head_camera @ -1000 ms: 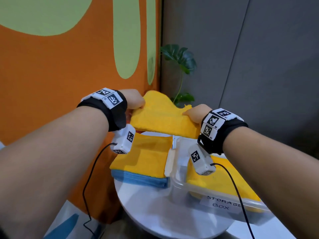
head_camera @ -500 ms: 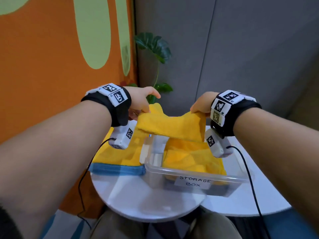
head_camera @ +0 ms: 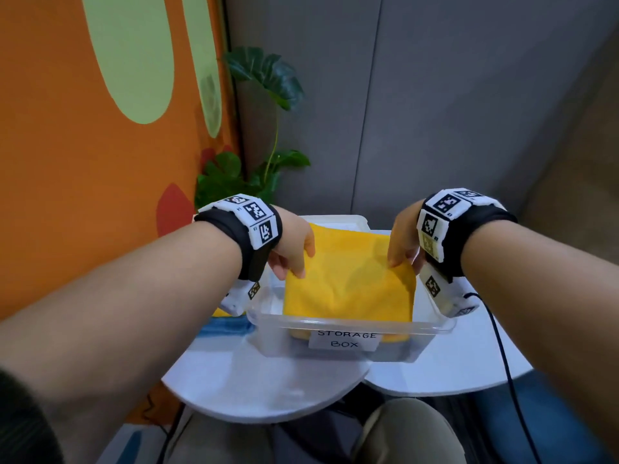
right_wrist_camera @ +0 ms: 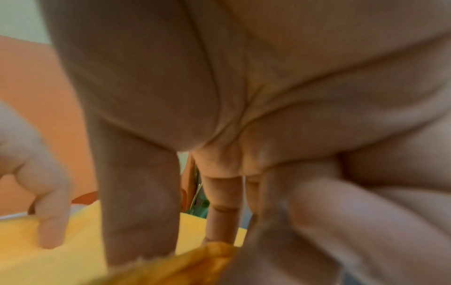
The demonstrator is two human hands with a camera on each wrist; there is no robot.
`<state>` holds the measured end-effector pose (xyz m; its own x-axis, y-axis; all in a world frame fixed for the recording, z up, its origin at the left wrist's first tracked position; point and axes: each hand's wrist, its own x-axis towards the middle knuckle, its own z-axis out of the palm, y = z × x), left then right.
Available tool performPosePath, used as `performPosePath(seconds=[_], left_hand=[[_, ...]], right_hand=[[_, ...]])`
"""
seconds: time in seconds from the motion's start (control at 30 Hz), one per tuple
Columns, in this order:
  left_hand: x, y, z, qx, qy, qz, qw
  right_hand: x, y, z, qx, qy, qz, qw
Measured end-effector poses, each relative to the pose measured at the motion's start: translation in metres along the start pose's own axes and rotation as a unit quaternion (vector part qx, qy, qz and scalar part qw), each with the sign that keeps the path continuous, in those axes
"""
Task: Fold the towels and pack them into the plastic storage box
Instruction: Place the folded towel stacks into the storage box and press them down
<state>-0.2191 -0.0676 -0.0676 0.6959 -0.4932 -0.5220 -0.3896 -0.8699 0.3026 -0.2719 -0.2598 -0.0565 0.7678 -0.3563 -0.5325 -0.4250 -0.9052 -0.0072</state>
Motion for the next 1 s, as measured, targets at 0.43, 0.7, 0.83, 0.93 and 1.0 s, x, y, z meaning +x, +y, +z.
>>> performPosePath(seconds=[0.43,0.7,0.83,0.93,1.0], left_hand=[[0.003,0.004,-0.015,-0.097,0.002,0.000,0.995],[-0.001,0.015,0.012,0.049,-0.069,-0.044,0.995],[-0.005,0.025,0.013,0.184,-0.049,-0.009,0.982],[-0.004,0.029,0.008,0.206,-0.024,0.011,0.978],[0.000,0.029,0.006,0.209,-0.028,0.010,0.977]], right_hand=[[0.016,0.008,-0.006,0.173,-0.034,-0.055,0.983],[0.026,0.011,0.017,-0.066,-0.050,-0.047,0.995],[0.025,0.005,0.021,-0.032,-0.087,-0.005,0.996],[0.023,0.002,0.015,-0.055,-0.026,-0.031,0.998],[0.020,0.001,0.013,-0.079,-0.007,-0.046,0.996]])
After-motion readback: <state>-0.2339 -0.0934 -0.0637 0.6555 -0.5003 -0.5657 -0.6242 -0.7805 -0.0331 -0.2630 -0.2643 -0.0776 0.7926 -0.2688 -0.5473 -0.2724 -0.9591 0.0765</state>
